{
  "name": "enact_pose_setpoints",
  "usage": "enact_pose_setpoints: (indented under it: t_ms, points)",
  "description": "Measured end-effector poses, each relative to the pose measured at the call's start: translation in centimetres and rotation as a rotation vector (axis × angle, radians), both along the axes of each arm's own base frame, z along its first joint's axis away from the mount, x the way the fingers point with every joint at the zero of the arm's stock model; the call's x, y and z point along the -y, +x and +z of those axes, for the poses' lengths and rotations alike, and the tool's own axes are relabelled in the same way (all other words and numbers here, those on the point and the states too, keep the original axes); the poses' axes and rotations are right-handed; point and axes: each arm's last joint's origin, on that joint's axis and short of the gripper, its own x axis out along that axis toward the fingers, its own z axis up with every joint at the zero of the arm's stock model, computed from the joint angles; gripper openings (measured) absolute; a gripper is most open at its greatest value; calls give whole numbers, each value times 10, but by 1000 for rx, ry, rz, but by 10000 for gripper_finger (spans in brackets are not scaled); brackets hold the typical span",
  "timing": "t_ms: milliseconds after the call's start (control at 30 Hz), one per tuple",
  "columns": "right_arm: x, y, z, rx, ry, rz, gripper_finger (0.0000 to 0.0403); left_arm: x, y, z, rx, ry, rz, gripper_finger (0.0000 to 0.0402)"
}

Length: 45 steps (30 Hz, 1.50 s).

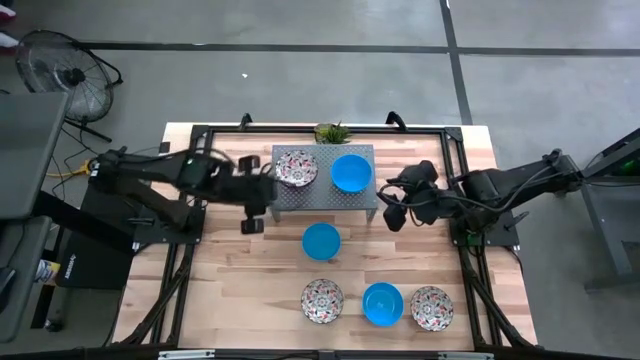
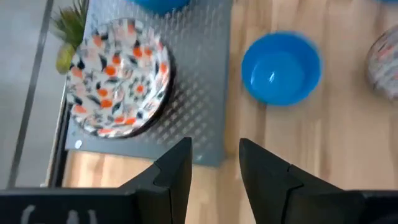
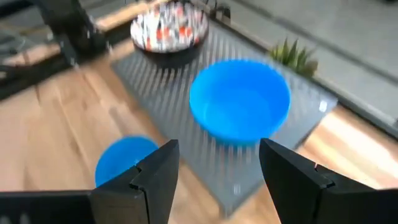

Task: Pick & Place Mini bowls
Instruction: Stack the white patterned bowl on the stacked white patterned bowls on the shelf

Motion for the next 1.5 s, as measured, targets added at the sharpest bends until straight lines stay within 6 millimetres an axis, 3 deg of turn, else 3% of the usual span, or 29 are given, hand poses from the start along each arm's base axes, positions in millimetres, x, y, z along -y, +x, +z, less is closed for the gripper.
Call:
enact_pose_setpoints:
  t_ms: [367, 767, 1100, 1333, 1500]
  points:
    - [-10, -19, -15, -203, 308, 51, 210, 21, -50, -15, 102, -2, 52, 129]
    - [-65, -43, -25, -374, 638, 102, 210, 26, -90, -48, 211, -74, 3, 129]
    - [-118, -57, -47, -595, 980, -227, 210, 30, -89, -66, 293, -77, -195, 129]
    - [-147, -53, -70, -828, 1076, -406, 210, 33, -86, -68, 308, -61, -277, 129]
    - [-162, -43, -87, -880, 1095, -463, 210, 34, -85, -67, 305, -68, -313, 129]
